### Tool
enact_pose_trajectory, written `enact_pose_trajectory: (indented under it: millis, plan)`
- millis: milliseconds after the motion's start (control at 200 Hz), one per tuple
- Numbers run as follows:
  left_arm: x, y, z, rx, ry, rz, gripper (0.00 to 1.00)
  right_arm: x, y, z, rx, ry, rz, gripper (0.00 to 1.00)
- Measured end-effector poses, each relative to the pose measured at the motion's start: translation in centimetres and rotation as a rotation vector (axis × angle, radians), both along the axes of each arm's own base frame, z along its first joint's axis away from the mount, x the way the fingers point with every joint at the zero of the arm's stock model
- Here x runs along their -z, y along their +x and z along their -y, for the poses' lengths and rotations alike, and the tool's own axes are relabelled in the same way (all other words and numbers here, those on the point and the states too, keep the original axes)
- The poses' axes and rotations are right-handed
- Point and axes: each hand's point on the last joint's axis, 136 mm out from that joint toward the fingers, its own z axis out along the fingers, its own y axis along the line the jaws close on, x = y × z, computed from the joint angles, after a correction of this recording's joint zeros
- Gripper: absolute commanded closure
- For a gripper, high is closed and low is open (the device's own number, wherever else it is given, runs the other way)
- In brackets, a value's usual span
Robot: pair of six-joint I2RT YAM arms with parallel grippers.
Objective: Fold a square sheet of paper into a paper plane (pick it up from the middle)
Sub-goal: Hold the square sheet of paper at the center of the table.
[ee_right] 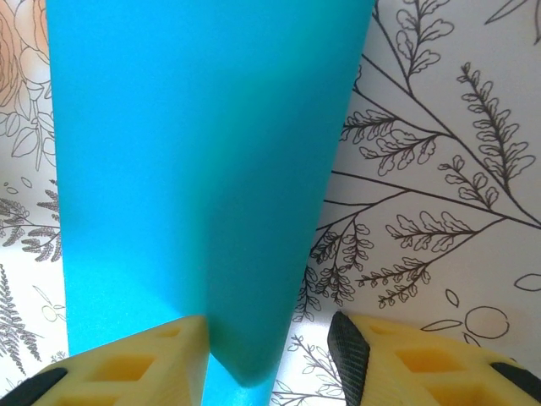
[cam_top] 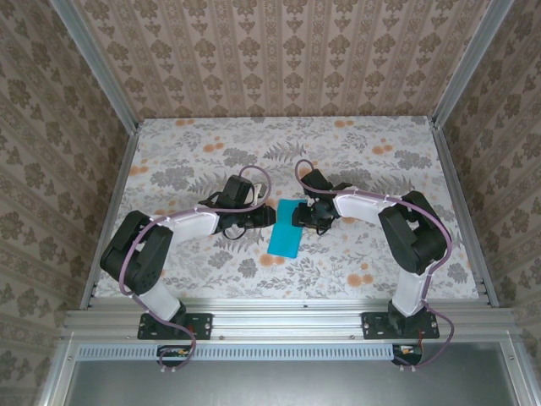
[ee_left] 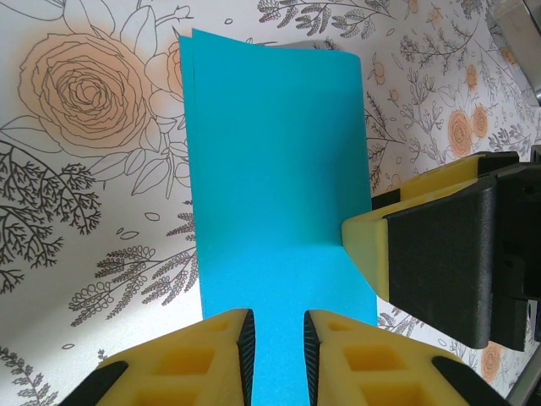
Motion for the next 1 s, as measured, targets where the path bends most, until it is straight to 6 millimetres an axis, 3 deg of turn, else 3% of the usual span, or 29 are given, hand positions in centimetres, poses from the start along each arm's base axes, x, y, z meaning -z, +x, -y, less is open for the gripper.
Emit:
enact_pose_trajectory:
  millis: [1000]
  plan:
    - [0.06,-0.05,-0.04,0.0,0.002,-0.003,0.75,-0.03,-0.02,-0.14,-0.02,-0.005,0.006,0.5]
